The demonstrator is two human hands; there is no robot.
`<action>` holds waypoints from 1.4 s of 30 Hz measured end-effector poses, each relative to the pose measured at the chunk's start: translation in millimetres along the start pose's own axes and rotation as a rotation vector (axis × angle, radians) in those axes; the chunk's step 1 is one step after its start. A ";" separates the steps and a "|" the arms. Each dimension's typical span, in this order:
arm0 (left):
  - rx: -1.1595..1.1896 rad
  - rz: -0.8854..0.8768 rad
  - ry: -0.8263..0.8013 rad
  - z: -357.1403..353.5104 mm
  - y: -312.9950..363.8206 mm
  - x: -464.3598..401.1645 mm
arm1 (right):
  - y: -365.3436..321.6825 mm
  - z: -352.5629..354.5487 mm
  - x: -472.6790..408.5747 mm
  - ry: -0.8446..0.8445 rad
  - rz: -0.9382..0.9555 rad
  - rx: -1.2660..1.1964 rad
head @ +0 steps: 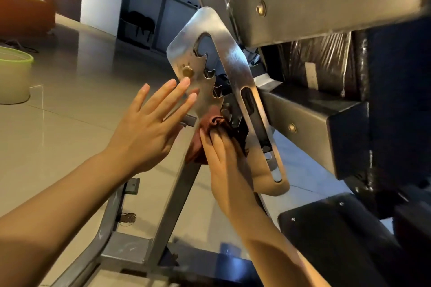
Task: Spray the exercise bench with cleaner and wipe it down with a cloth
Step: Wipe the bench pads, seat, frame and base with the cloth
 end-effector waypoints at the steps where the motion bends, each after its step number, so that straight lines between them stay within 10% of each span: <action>1: 0.000 0.000 -0.003 0.5 0.3 -1.0 | 9.8 0.4 22.3 -0.131 0.126 -0.014; 8: -0.030 -0.054 -0.105 -16.9 15.5 13.4 | 101.8 26.7 127.9 -0.257 -0.031 0.004; 17: -0.122 -0.033 -0.190 -44.5 36.8 14.0 | 96.8 4.2 87.4 0.071 0.159 0.181; 42: -0.123 -0.024 -0.122 -26.7 7.2 26.6 | 115.1 6.5 148.1 -0.273 0.276 0.204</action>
Point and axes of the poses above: each hand's wrist, its own x-axis away from the middle knuckle, its own z-axis out of the back of the hand, y = z × x, the point moved 6 cm from there along -x, towards the middle knuckle, and after that the axes turned 2 degrees about z, right-handed, at the moved point
